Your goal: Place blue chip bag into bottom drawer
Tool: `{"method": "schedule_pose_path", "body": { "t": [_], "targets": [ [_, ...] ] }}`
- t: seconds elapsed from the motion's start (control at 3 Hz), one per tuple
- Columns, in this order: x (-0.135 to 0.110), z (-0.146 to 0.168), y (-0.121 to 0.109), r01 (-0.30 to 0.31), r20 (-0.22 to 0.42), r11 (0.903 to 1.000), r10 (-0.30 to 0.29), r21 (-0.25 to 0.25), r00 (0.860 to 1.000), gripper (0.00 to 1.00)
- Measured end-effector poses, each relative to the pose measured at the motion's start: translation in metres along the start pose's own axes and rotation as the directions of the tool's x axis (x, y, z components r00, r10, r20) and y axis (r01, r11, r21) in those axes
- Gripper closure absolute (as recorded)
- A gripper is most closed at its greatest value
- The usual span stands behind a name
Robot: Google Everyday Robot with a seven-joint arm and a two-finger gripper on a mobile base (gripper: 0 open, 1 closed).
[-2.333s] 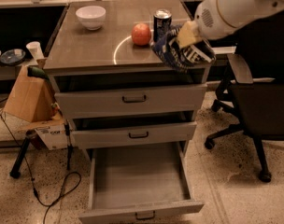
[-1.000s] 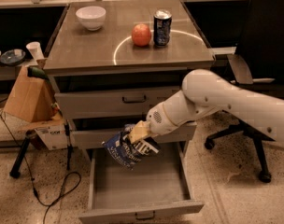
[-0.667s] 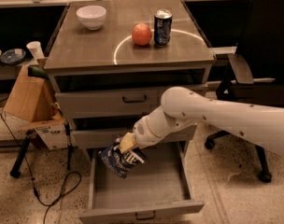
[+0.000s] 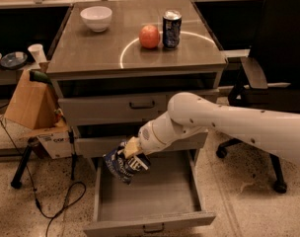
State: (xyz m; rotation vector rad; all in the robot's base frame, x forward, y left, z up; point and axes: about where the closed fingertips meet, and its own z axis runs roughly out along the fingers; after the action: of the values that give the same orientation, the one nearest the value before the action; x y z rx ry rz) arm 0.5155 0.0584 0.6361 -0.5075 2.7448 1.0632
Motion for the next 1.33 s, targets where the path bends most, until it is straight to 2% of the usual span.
{"method": "schedule_pose_path", "body": {
  "t": [0.33,0.67,1.0,1.33],
  "targets": [
    [-0.002,-0.002,0.004,0.005,0.033,1.0000,-0.005,-0.005,0.999,1.00],
    [-0.014,0.036,-0.031,-0.105,0.051,0.9940,0.107,-0.031,0.993,1.00],
    [-0.033,0.098,-0.072,-0.234,0.023,0.9702,0.236,-0.061,0.971,1.00],
    [-0.043,0.165,-0.113,-0.361,-0.051,0.9302,0.358,-0.067,0.932,1.00]
  ]
}}
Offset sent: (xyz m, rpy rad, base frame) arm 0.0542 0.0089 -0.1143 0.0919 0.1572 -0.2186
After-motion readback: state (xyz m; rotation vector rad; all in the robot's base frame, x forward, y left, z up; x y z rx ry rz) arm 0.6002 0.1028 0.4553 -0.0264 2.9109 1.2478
